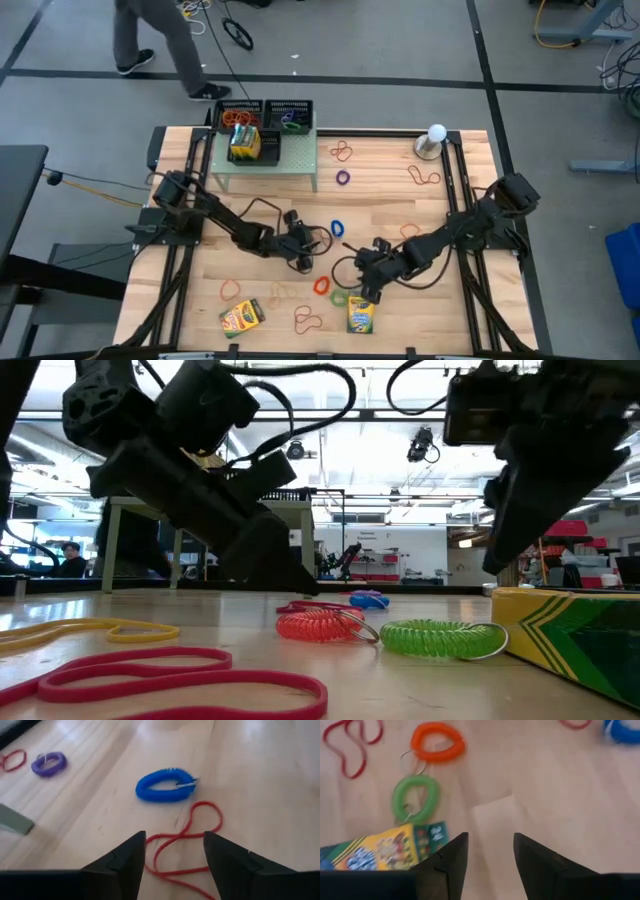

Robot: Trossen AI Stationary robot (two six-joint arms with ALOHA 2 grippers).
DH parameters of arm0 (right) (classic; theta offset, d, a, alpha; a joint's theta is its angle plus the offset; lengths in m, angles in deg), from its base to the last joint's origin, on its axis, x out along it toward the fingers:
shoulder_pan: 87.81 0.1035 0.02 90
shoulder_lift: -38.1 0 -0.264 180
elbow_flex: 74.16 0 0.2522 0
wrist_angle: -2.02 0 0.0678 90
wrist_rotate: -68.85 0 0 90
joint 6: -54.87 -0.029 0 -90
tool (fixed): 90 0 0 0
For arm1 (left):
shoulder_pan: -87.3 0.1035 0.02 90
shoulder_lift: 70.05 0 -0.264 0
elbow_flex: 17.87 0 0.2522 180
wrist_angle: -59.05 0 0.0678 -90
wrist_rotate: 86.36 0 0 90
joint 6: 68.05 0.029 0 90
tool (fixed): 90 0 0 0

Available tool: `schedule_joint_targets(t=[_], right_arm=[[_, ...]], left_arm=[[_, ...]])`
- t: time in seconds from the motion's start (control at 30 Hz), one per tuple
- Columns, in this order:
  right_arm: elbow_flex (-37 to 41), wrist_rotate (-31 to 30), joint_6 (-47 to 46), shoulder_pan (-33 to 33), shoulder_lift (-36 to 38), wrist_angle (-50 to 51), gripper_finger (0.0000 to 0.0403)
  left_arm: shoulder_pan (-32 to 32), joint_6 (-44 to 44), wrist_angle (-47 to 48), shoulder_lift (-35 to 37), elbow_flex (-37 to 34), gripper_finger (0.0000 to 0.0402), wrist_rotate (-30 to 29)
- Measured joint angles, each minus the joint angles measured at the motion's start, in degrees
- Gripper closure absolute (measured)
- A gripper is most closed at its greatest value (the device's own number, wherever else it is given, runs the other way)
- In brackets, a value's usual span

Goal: Pick & Place Office Desk Supplies
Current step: Put the red rubber band into the top left black bin on the shelf

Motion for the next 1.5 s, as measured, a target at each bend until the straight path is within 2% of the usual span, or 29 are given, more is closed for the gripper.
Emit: schedule_joint_targets(t=[0.13, 0.23, 0.33, 0.5, 0.57, 0.77, 0.87, 1.17, 1.33, 1.5], right_arm=[[0.0, -0.3, 2.8, -1.8, 0.0, 0.0, 0.0235], [0.0, -0.2, 4.2, -2.8, 0.0, 0.0, 0.0235], [0.0, -0.2, 5.6, -3.6, 0.0, 0.0, 0.0235], [0.0, -0.2, 7.3, -4.2, 0.0, 0.0, 0.0236], [0.0, -0.1, 7.7, -4.1, 0.0, 0.0, 0.0236], [0.0, -0.2, 8.7, -4.1, 0.0, -0.4, 0.0236], [0.0, -2.2, 9.4, -4.1, 0.0, -0.5, 0.0236], [0.0, -6.9, 11.7, -4.1, 0.0, -2.1, 0.0236], [0.0, -7.4, 12.8, -4.1, 0.1, -4.0, 0.0236], [0.1, -8.2, 13.7, -4.2, 0.1, -6.3, 0.0236]], left_arm=[[2.2, -3.2, 3.4, 0.2, 0.0, 0.0197, 5.7], [3.8, -7.1, 5.8, 0.5, 0.2, 0.0217, 9.9], [4.4, -8.9, 6.7, 0.5, 0.2, 0.026, 11.1], [4.4, -7.5, 7.8, 1.4, 0.2, 0.0372, 13.3], [4.3, -7.3, 8.8, 2.5, 0.1, 0.0391, 14.0], [4.3, -4.9, 16.5, 10.9, -0.3, 0.0396, 13.2], [4.3, -3.4, 19.6, 16.2, -0.3, 0.0397, 12.9], [5.2, 3.0, 22.3, 35.1, -0.2, 0.0397, 11.6], [9.3, 8.2, 25.6, 45.6, 2.0, 0.0397, 11.3], [17.8, 17.0, 29.1, 52.4, 7.6, 0.0397, 10.5]])
